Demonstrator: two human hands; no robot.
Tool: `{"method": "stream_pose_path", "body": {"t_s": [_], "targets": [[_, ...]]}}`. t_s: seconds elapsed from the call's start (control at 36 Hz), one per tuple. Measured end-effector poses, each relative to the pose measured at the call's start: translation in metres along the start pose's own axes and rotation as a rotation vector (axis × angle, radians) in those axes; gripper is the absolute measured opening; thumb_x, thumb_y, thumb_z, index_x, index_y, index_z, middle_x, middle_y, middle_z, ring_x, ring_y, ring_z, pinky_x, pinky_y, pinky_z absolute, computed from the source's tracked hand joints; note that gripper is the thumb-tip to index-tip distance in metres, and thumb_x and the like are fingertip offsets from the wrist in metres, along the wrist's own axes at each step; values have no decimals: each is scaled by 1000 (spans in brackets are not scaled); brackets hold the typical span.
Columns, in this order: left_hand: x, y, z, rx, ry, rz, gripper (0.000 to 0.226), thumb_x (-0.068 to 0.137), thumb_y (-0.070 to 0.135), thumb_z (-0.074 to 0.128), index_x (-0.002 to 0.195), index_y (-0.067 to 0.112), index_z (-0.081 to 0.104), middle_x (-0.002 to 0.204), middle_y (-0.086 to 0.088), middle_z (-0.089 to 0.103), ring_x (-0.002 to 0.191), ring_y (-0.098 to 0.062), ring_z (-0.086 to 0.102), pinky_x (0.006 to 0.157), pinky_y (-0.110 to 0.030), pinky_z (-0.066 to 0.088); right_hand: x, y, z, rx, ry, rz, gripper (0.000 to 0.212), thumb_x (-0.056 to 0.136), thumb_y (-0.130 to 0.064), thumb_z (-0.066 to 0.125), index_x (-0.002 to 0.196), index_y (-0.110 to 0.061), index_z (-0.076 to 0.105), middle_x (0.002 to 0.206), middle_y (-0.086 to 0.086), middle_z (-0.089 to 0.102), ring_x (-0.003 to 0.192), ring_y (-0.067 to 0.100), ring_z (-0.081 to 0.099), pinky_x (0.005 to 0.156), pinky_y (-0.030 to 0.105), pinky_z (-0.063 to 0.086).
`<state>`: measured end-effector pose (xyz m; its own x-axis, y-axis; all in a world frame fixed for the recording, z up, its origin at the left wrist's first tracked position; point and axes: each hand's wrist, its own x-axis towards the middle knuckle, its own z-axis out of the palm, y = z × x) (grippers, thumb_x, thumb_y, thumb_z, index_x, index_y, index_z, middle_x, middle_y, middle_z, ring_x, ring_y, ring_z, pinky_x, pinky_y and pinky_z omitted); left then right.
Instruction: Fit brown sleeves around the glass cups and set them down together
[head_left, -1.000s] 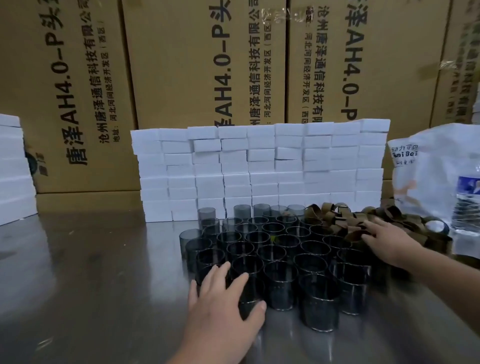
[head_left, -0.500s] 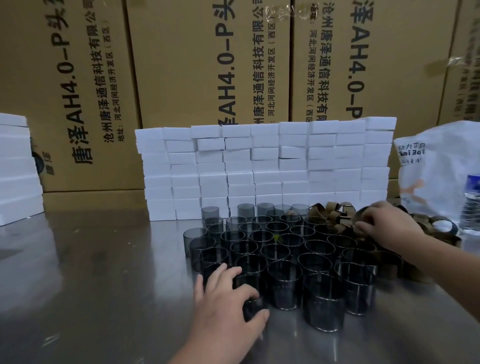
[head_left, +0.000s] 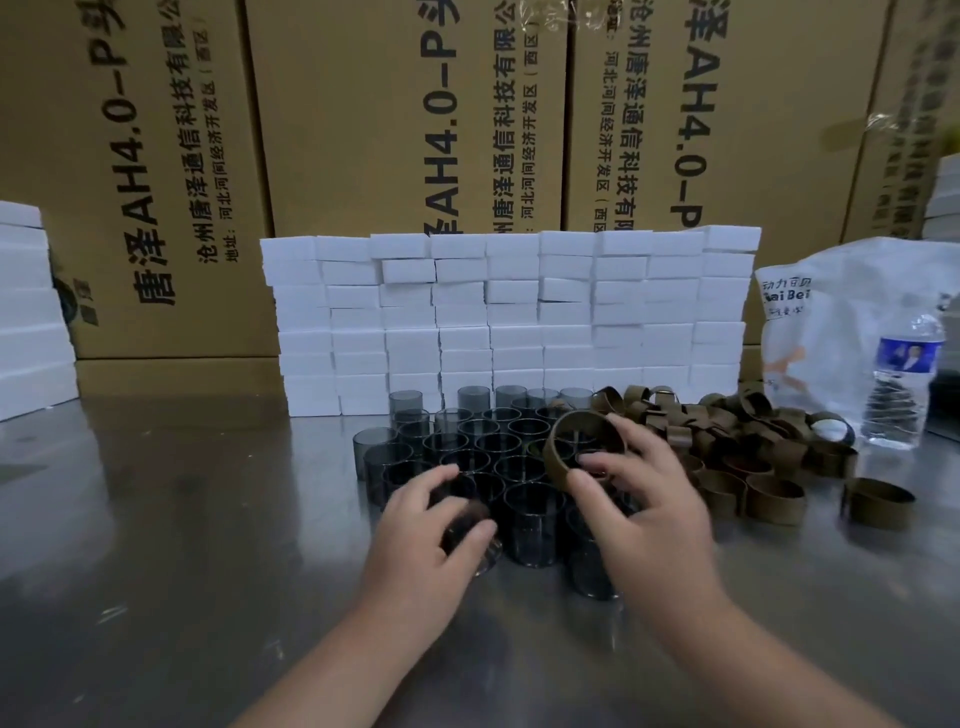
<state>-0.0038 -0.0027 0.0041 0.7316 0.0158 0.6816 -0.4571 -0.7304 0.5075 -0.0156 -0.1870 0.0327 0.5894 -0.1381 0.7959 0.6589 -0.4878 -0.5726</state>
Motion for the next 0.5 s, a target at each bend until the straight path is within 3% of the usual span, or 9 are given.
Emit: {"method": "stream_pose_path", "body": {"t_s": [0.06, 0.11, 0.19, 0.31, 0.39, 0.44, 0.5], "targets": [[-1, 5, -3, -130, 57, -61, 5, 83, 31, 61, 80, 33, 64, 122, 28, 46, 115, 5, 43, 98, -19, 33, -10, 2, 8, 41, 8, 22, 24, 79, -17, 71, 103, -23, 69, 123, -29, 42, 109, -33, 32, 90, -6, 27], [-2, 13, -5, -327, 147, -163, 12, 83, 34, 58, 73, 35, 65, 116, 28, 54, 106, 7, 52, 88, -13, 40, -14, 2, 9, 82, -28, 54, 38, 82, -16, 69, 118, -26, 61, 127, -34, 38, 112, -33, 29, 89, -9, 22], [5, 34, -9, -686, 270, -447, 19, 89, 44, 51, 81, 43, 68, 89, 14, 70, 86, -8, 65, 79, -31, 51, -16, 3, 7, 103, -113, 61, 49, 86, -17, 64, 126, -38, 43, 130, -43, 32, 118, -31, 25, 89, -10, 19], [33, 58, -5, -1189, 239, -736, 45, 95, 40, 47, 61, 25, 73, 69, 2, 72, 58, -10, 66, 63, -30, 50, -15, 4, 6, 186, -127, 68, 48, 90, -15, 59, 123, -45, 40, 129, -49, 34, 123, -25, 29, 95, -4, 25], [42, 64, 7, -1347, 209, -820, 36, 94, 41, 49, 73, 18, 67, 66, 1, 71, 58, -13, 67, 60, -29, 51, -14, 6, 4, 193, -82, 14, 41, 91, -5, 55, 119, -35, 53, 126, -35, 47, 119, -22, 37, 95, -2, 28], [40, 61, 16, -1436, 199, -844, 31, 92, 41, 52, 82, 15, 64, 68, -3, 72, 60, -16, 68, 56, -28, 53, -12, 9, 4, 162, -31, -31, 35, 88, 4, 56, 106, -25, 66, 116, -26, 56, 111, -19, 48, 91, -1, 33], [36, 56, 22, -1499, 154, -859, 33, 90, 42, 52, 86, 12, 64, 72, -8, 72, 59, -18, 69, 51, -27, 54, -11, 12, 4, 139, 33, -59, 43, 82, 12, 59, 90, -29, 68, 104, -21, 62, 101, -14, 56, 87, 2, 39]]}}
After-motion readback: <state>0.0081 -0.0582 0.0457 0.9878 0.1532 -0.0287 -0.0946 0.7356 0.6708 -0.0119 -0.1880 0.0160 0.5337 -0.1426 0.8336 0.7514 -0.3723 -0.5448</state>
